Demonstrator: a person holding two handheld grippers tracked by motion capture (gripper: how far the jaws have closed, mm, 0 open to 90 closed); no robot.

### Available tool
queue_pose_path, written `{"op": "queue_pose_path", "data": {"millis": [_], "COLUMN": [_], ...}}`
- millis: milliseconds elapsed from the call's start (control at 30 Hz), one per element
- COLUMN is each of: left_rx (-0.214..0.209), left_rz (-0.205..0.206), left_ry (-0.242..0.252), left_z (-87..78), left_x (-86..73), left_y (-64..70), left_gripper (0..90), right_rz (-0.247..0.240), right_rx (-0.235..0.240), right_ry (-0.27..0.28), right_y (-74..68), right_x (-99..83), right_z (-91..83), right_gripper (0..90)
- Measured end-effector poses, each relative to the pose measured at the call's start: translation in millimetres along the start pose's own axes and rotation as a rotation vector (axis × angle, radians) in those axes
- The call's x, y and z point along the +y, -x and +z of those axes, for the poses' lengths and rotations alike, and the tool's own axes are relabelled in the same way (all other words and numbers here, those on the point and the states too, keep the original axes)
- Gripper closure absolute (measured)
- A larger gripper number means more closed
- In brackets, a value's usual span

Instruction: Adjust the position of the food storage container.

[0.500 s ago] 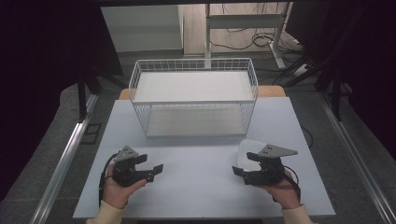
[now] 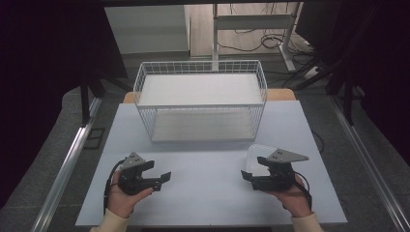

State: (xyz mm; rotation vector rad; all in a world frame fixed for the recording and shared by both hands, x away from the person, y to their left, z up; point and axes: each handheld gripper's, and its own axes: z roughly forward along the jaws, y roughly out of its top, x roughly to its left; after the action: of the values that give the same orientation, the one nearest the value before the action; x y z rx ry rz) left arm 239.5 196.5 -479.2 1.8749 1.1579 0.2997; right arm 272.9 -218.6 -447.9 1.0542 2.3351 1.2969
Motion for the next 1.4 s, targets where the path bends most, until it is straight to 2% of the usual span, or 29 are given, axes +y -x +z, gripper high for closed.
{"op": "queue_pose_path", "data": {"millis": [433, 767, 1033, 1400], "left_rx": [0.018, 0.011, 0.012, 0.031], "left_rz": [0.016, 0.016, 0.023, 0.021], "left_ry": [0.016, 0.018, 0.014, 0.027], "left_z": [-0.9, -2.1, -0.9, -2.4], "left_x": [0.8, 0.7, 0.2, -0.3], "left_y": [0.4, 0.5, 0.5, -2.1], "left_gripper": [20.7, 21.7, 21.7, 21.4], "right_rz": [0.013, 0.033, 0.071, 0.155], "right_rx": [-0.003, -0.043, -0.1, -0.197], "right_ry": [0.02, 0.034, 0.044, 0.046], "right_y": [2.6, 10.5, 26.9, 62.1], "right_x": [5.4, 10.2, 13.1, 6.4], "right_z": [-9.1, -22.1, -38.0, -61.1], "right_gripper": [25.3, 30.6, 35.2, 38.8]}}
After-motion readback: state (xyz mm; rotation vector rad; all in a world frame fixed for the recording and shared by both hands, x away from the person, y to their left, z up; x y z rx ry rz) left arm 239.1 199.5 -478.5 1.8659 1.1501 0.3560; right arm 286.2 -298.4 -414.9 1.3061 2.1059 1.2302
